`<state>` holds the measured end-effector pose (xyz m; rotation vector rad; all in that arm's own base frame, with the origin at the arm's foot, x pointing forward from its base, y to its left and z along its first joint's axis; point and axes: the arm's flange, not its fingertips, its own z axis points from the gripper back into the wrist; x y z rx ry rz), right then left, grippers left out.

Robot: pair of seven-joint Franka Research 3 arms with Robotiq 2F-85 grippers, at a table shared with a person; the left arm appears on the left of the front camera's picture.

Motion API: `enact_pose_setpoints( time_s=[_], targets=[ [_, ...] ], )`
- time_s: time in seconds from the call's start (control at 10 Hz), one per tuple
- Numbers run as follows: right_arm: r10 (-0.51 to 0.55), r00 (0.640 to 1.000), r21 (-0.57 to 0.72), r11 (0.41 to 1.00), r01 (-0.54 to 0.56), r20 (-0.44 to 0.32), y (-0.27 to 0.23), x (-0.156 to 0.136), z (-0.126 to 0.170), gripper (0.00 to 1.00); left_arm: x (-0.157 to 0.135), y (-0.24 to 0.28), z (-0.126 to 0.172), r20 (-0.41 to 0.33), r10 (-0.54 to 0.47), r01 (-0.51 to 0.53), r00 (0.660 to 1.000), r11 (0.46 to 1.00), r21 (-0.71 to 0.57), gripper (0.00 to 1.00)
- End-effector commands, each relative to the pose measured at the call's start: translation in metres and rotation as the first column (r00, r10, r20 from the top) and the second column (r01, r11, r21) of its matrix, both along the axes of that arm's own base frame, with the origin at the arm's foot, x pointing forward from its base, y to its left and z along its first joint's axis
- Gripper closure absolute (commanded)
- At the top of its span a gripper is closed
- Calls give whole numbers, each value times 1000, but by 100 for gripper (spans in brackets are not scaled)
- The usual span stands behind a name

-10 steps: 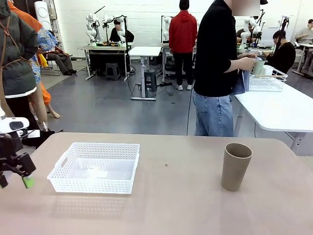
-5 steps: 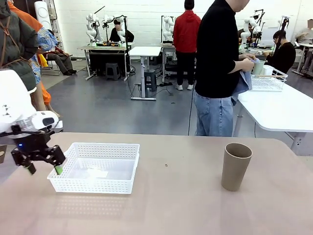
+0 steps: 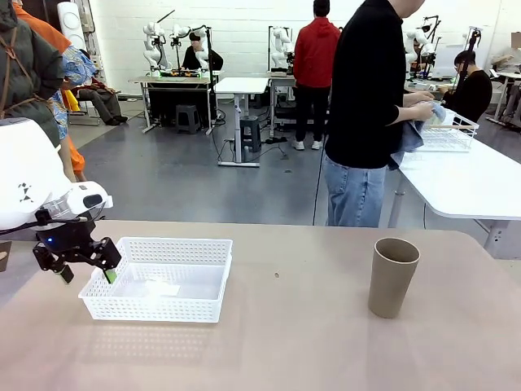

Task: Clean and organize the cups into the basket.
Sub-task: Pick up the Organizing basket and move it to the center of the table, then pick up the Reusable plastic cup from the right side of the table and place it inside the Organizing basket.

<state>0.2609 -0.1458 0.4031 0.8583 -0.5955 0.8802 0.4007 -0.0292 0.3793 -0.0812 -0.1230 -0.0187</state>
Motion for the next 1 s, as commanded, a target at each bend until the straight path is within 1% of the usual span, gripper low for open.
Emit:
enact_pose_setpoints(
  time_s=[0.0, 0.1, 0.3, 0.4, 0.6, 0.8, 0.9],
  targets=[
    [63, 996, 38, 997, -66, 63, 5, 15, 3, 0, -4, 2, 3, -18, -9, 9, 1000, 1000, 2, 0],
    [129, 984, 60, 989, -137, 122, 11, 30, -1, 0, -4, 2, 3, -18, -9, 9, 1000, 1000, 2, 0],
    [181, 962, 51, 980, -195, 205, 31, 63, -17, 0, -4, 2, 3, -18, -9, 9, 1000, 1000, 2, 0],
    [191, 961, 50, 977, -205, 199, 40, 80, -24, 0, -4, 2, 3, -18, -9, 9, 1000, 1000, 2, 0],
    [226, 947, 28, 971, -239, 230, 53, 109, -36, 0, -4, 2, 3, -18, -9, 9, 1000, 1000, 2, 0],
    [261, 935, 30, 961, -276, 239, 63, 130, -47, 0, -4, 2, 3, -18, -9, 9, 1000, 1000, 2, 0],
    [275, 931, 27, 957, -289, 241, 69, 136, -52, 0, -4, 2, 3, -18, -9, 9, 1000, 1000, 2, 0]
  ],
)
